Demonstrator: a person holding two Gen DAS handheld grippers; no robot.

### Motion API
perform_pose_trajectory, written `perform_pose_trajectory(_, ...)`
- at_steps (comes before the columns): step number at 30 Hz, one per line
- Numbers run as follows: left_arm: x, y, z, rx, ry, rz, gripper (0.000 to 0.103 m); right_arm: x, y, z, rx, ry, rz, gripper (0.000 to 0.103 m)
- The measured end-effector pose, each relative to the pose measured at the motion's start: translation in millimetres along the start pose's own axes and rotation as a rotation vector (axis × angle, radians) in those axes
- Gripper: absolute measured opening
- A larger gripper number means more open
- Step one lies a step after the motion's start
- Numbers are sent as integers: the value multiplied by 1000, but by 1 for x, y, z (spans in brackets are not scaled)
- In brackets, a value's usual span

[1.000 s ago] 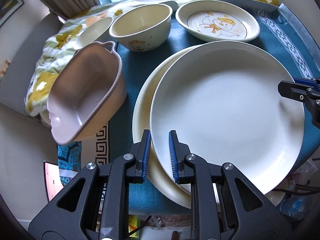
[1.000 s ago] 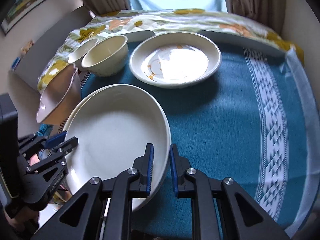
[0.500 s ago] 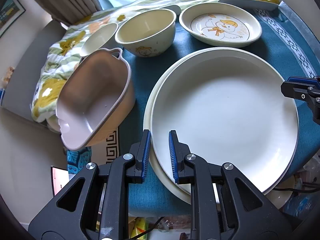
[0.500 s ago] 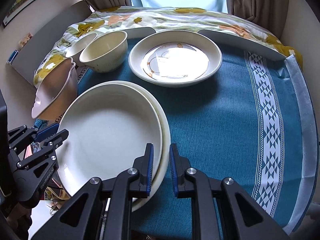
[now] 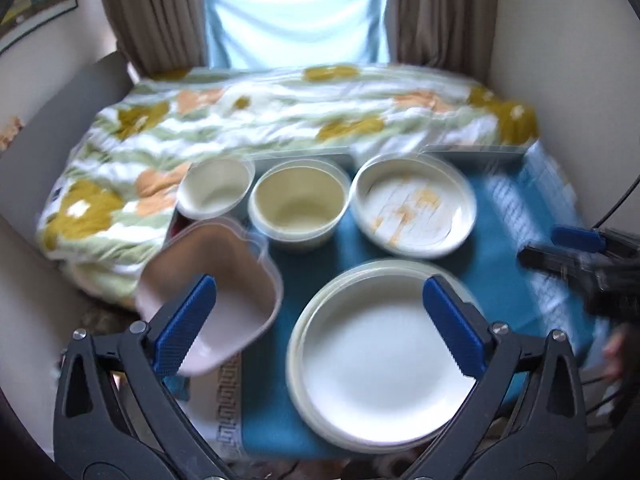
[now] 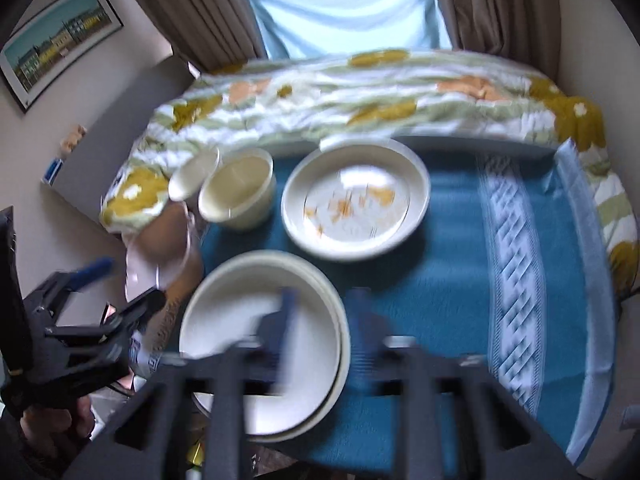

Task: Organize plates and bowls
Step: 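Open both grippers and lift them off the stacked plate, then grasp the rim of the white duck-drawing plate with both grippers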

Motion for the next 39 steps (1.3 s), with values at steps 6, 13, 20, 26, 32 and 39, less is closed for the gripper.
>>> perform_pose_trajectory(6,8,31,33,-39,-97,-195,103,15,-5,47,-17,-28,-29,103)
perform_pose_trajectory(13,24,95,33,-143,-289,-262,103,52,35,108,-68,-98,-77,103)
perform_pose_trajectory(20,30,163,31,-248,-464,-175,86,80,124,137,-271,-175,58,91)
perform_pose_trajectory(26,29,202,23,-318,-557,-138,59,80,183,139,-414,-290,136,58)
perform_pose_trajectory(32,31,217,21,-338,-549,-98,32,77,198,137,-425,-361,175,31)
perform_pose_trajectory(39,23,217,19,-333,-573,-74,19,79,202,138,-420,-357,188,12)
Point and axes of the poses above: each gripper's, at about its wrist camera, not at the fingertips, and y roughly the way its jaws point, x to its right, z to its top, the point moved 2 cm from there along y, roughly the way its jaws point, and after that the axes turned 15 degrees about y, right-handed, at the moved point
